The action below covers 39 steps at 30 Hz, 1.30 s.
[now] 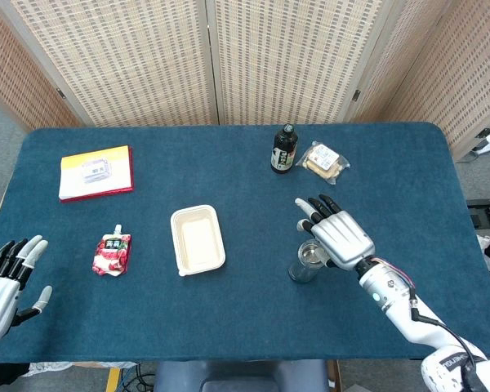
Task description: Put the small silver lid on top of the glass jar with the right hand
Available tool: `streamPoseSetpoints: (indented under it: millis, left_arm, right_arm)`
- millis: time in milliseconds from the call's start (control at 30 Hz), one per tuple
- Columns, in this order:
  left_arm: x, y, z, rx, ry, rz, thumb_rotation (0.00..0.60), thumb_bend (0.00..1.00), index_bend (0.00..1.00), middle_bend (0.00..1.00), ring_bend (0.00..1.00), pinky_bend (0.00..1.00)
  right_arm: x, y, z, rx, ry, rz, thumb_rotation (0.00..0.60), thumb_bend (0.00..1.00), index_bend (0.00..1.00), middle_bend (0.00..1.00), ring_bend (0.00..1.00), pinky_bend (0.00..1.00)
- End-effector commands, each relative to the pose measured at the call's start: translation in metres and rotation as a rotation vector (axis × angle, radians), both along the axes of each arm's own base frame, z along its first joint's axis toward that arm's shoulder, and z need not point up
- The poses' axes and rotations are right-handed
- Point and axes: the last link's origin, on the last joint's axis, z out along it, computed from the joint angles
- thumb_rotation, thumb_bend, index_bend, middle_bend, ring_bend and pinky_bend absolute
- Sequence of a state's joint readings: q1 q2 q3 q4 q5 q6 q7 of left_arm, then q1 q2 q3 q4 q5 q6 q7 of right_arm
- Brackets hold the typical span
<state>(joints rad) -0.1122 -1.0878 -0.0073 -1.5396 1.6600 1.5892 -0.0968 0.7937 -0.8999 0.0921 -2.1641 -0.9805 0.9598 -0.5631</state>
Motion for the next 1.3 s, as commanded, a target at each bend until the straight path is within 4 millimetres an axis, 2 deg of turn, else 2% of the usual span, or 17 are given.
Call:
streamPoseSetpoints:
  millis: [33, 233, 733, 1300]
  left_arm:
    - [0.000, 0.000, 0.000, 0.000, 0.002, 0.002, 0.600, 0.37, 0.00, 0.05, 0.00, 0.00]
    - [0.000, 0.001, -0.002, 0.001, 0.010, 0.004, 0.600, 0.37, 0.00, 0.05, 0.00, 0.00]
    - [0.000, 0.002, -0.005, 0.002, 0.025, 0.008, 0.600, 0.37, 0.00, 0.05, 0.00, 0.00]
    - [0.001, 0.002, -0.005, 0.004, 0.025, 0.006, 0.600, 0.37, 0.00, 0.05, 0.00, 0.00]
  right_arm:
    - [0.002, 0.004, 0.008, -0.015, -0.020, 0.004, 0.600, 0.40, 0.31, 0.00, 0.00, 0.00]
    - [0.002, 0.015, 0.020, -0.013, -0.060, 0.015, 0.600, 0.40, 0.30, 0.00, 0.00, 0.00]
    - [-0.022, 0.046, 0.018, 0.044, 0.003, 0.017, 0.600, 0.39, 0.30, 0.00, 0.00, 0.00]
    - [-0.041, 0.055, 0.012, 0.066, 0.043, -0.006, 0.600, 0.39, 0.30, 0.00, 0.00, 0.00]
